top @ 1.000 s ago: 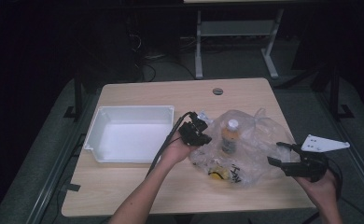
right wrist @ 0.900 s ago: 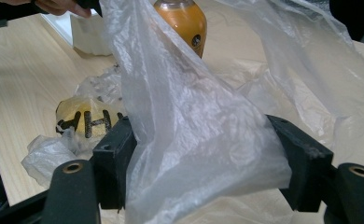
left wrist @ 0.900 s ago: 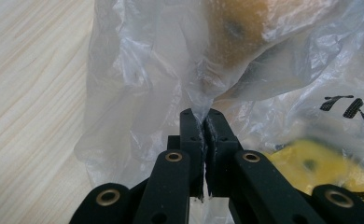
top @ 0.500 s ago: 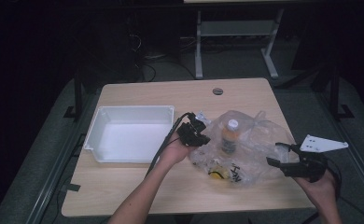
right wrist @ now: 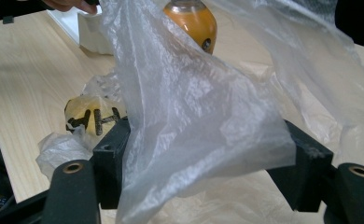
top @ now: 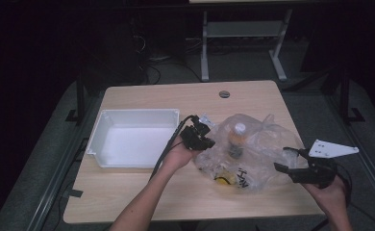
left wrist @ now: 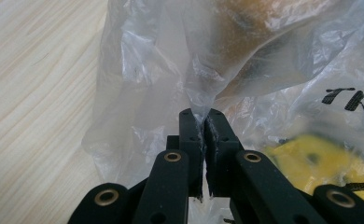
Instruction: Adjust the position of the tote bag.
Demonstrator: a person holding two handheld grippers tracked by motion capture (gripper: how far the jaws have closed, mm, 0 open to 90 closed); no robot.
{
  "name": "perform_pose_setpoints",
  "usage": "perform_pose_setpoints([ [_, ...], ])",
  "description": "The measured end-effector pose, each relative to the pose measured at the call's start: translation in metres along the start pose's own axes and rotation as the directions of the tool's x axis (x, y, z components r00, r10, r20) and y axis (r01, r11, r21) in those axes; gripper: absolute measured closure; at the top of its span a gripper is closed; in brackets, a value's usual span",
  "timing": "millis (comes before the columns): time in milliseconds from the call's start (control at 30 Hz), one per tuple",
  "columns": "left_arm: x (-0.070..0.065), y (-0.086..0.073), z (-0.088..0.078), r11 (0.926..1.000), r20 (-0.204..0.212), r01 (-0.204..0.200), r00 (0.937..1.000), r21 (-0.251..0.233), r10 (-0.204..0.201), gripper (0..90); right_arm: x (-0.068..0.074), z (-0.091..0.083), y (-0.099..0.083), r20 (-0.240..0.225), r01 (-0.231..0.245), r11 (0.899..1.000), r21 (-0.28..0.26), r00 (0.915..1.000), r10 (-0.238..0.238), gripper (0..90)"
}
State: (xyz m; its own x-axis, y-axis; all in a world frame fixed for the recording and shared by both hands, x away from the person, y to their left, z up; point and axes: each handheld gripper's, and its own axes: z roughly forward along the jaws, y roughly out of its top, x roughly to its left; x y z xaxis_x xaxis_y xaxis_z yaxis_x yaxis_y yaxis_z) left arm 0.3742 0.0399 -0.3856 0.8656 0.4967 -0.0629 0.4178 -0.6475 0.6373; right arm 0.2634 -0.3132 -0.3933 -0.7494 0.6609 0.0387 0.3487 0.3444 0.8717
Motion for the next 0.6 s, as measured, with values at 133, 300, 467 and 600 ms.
perform_pose_setpoints([
  [133,0.001,-0.001,0.0,1.0,-0.002,-0.004,1.0,0.008,0.004,86.4,0.003,-0.001,0.003,-0.003,0.017,1.0,-0.007,0.9998,-0.017,31.4],
  [300,0.002,-0.001,0.0,0.9998,-0.009,-0.006,0.9999,0.02,0.006,86.9,0.006,-0.003,0.008,-0.025,0.045,0.999,0.013,0.9987,-0.045,33.2],
  [467,0.004,-0.002,0.002,0.9997,-0.011,0.001,0.9999,0.026,0.0,86.9,0.006,-0.008,0.007,-0.041,0.043,0.999,0.021,0.9983,-0.042,35.7],
  [600,0.005,-0.002,0.002,0.9996,-0.012,0.0,0.9999,0.027,0.001,86.9,0.005,-0.013,0.006,-0.05,0.039,0.999,0.016,0.998,-0.038,39.7],
])
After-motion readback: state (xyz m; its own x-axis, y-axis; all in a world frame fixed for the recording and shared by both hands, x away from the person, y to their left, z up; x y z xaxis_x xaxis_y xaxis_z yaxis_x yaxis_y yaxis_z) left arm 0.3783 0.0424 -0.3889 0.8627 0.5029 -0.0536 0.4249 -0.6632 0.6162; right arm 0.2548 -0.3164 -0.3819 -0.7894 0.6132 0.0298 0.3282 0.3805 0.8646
